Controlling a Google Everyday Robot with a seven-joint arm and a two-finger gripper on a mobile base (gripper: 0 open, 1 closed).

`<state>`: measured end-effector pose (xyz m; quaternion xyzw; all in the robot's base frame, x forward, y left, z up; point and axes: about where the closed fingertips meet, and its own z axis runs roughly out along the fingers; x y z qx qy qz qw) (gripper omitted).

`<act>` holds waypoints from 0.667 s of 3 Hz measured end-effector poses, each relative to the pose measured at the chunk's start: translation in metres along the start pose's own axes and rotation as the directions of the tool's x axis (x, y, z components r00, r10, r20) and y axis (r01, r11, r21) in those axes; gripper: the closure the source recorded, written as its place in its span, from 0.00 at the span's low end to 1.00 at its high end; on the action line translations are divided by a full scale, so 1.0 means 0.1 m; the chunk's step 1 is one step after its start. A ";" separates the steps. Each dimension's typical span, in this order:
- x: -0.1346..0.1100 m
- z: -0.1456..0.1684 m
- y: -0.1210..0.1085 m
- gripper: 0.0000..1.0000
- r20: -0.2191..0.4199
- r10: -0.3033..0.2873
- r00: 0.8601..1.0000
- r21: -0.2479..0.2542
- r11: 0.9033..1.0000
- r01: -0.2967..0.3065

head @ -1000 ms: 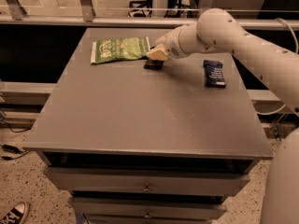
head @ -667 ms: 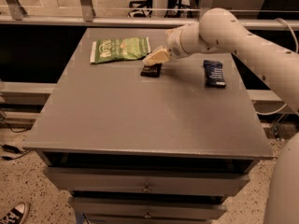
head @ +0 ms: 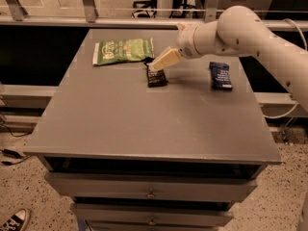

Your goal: Move rxbar chocolate near green jalapeno chip bag

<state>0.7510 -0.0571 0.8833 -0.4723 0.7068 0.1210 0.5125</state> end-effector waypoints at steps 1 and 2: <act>-0.06 -0.06 0.00 0.00 0.032 -0.003 0.999 -0.009 1.000 0.003; -0.05 -0.21 0.07 0.00 0.044 0.000 0.999 -0.020 1.000 0.001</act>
Offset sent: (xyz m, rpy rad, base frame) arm -0.0470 -0.0289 0.0168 0.0455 -0.0045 0.0339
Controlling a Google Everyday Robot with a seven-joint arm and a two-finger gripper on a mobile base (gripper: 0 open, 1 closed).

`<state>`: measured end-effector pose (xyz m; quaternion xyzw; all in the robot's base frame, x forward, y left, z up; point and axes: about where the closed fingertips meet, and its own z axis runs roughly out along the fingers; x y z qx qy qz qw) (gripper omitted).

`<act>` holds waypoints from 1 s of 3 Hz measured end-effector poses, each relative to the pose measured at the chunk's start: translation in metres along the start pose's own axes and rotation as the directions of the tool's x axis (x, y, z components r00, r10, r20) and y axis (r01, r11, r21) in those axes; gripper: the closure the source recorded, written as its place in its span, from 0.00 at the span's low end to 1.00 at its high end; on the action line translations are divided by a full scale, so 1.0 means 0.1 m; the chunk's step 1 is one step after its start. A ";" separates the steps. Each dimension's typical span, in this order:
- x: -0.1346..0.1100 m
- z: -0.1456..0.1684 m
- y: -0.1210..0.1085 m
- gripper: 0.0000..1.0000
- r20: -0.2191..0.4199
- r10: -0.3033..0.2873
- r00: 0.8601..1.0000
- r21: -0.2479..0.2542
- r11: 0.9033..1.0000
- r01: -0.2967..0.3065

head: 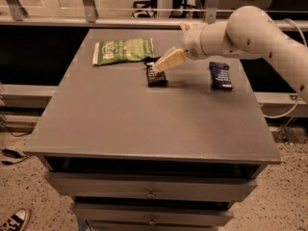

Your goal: Move rxbar chocolate near green jalapeno chip bag

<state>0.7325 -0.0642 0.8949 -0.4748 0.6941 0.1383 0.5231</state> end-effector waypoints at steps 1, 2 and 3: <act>0.03 -0.33 0.15 0.00 0.003 -0.002 1.000 -0.024 1.000 0.002; 0.04 -0.77 0.29 0.00 0.018 -0.028 0.999 -0.046 0.999 0.029; 0.05 -1.16 0.35 0.00 0.047 -0.045 0.998 -0.080 0.996 0.049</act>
Offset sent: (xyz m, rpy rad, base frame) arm -0.1127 -0.0779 0.0363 -0.0096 -0.0274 0.0866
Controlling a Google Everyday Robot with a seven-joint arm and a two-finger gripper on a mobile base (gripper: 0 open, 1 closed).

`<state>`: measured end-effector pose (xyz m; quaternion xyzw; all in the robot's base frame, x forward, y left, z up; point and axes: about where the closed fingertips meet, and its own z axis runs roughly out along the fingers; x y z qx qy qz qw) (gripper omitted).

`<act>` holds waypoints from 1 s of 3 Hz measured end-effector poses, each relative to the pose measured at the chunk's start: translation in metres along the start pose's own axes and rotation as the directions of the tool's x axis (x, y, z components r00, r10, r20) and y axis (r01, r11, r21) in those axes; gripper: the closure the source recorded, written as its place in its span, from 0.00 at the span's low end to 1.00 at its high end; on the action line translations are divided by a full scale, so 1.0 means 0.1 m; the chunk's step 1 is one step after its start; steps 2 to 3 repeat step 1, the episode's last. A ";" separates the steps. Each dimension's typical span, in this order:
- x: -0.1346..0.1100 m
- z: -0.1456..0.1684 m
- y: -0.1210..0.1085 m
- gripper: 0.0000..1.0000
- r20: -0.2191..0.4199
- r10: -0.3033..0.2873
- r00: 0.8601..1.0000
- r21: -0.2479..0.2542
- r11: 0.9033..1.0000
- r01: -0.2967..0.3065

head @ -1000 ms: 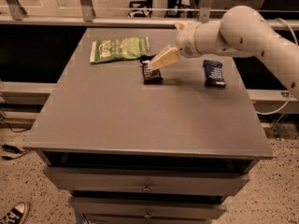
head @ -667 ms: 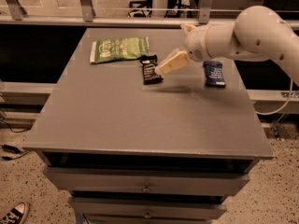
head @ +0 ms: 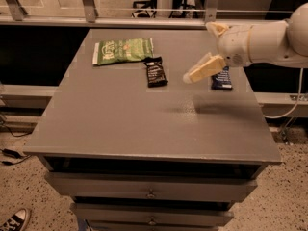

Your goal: Move rxbar chocolate near green jalapeno chip bag

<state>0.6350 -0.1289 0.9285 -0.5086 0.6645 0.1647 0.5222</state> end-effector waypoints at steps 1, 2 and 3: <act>0.01 -0.04 0.06 0.00 -0.001 -0.002 1.000 -0.021 1.000 0.002; 0.01 -0.04 0.06 0.00 -0.001 -0.002 1.000 -0.021 1.000 0.002; 0.01 -0.04 0.06 0.00 -0.001 -0.002 1.000 -0.021 1.000 0.002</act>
Offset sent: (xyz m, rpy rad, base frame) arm 0.0000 0.0000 0.0000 0.0000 0.0000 0.0000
